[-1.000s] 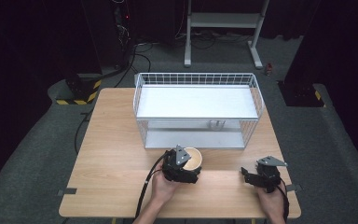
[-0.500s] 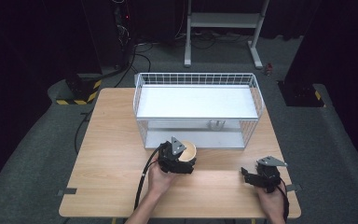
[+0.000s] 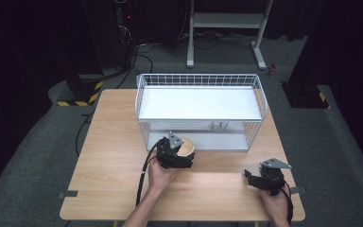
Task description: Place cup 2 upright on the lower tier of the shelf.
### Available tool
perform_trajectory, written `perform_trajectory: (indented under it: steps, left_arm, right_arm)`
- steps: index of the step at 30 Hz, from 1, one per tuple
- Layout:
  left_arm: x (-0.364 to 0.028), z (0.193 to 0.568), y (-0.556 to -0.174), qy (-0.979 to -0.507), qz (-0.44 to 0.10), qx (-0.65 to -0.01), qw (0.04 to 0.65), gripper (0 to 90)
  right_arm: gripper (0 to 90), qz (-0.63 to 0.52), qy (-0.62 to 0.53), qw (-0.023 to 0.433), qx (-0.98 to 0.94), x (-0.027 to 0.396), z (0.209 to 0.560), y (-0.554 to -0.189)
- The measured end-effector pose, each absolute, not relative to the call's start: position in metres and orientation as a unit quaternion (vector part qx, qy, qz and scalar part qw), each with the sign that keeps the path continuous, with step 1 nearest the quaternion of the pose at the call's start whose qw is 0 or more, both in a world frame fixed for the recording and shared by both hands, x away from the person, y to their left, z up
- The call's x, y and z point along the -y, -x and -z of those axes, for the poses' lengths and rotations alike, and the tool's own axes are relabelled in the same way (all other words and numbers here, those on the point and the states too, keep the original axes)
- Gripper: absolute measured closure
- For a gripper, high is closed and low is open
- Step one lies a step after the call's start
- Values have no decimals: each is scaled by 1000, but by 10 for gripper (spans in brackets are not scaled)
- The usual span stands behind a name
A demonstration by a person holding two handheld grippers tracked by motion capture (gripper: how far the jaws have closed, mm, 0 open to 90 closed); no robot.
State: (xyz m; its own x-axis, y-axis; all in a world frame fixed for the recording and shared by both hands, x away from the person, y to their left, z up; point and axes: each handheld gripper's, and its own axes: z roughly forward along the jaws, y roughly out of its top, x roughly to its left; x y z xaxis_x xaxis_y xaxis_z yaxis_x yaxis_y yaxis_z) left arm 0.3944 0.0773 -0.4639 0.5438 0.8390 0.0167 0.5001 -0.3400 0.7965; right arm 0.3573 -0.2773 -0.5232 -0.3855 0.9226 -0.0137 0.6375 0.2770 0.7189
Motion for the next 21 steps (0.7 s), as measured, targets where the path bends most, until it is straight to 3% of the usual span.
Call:
perform_trajectory:
  steps: [21]
  left_arm:
    - [-79,466,-413,-773,-247,-437,388,98]
  right_arm:
    - [238,-322,-508,222,-768,277,523,-357]
